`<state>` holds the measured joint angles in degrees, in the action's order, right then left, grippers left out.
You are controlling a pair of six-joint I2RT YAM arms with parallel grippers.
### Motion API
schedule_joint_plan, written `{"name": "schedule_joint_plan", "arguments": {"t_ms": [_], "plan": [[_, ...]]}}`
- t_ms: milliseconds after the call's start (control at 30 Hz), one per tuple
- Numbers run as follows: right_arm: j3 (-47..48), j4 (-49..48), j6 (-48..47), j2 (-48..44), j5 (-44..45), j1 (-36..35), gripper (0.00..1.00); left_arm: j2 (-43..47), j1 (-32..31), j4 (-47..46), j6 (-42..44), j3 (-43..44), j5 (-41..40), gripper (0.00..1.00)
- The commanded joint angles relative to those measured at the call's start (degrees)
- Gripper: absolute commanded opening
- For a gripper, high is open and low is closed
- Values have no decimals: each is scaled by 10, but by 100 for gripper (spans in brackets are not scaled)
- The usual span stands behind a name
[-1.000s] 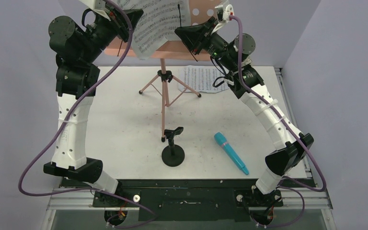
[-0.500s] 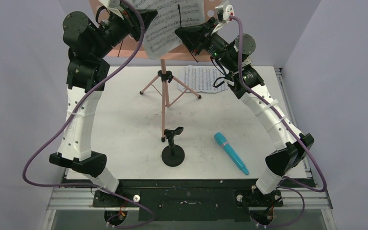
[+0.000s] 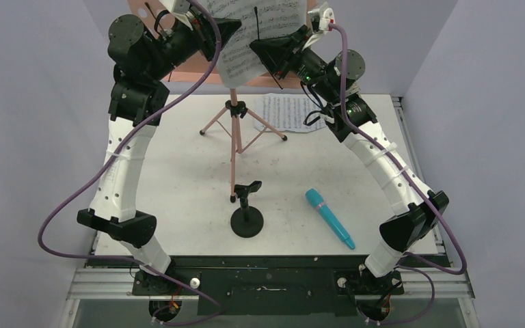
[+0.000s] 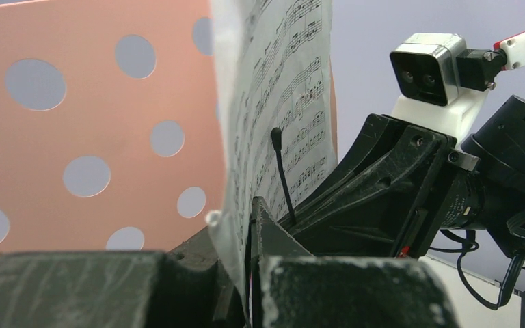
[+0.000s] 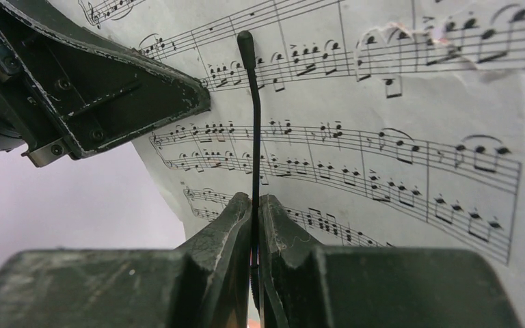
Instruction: Set up the instrument practice props
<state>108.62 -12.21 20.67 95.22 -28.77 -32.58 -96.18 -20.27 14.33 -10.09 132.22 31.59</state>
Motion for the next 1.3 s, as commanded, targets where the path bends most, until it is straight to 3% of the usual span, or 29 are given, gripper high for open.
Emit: {"name": "schedule_joint_plan", "arguments": {"t_ms": [0, 200, 533, 867, 967, 1033, 1267], "plan": [[4, -68, 8, -37, -17, -2, 5, -7, -9, -27, -4, 31, 17, 0], [-1, -69, 10, -39, -17, -2, 5, -10, -13, -24, -3, 30, 19, 5], [-20, -73, 11, -46, -12, -2, 5, 26, -13, -24, 20, -16, -23, 35], [-27, -76, 12, -49, -11, -2, 5, 79, 3, 4, 56, -78, -98, 45], [-26, -76, 13, -49, -11, -2, 5, 95, 6, 1, 56, -104, -104, 45], [-27, -76, 15, -49, -12, -1, 5, 102, 7, -6, 53, -118, -105, 40], [-28, -77, 17, -49, -15, -1, 5, 86, 6, -37, 40, -98, -87, 6]]}}
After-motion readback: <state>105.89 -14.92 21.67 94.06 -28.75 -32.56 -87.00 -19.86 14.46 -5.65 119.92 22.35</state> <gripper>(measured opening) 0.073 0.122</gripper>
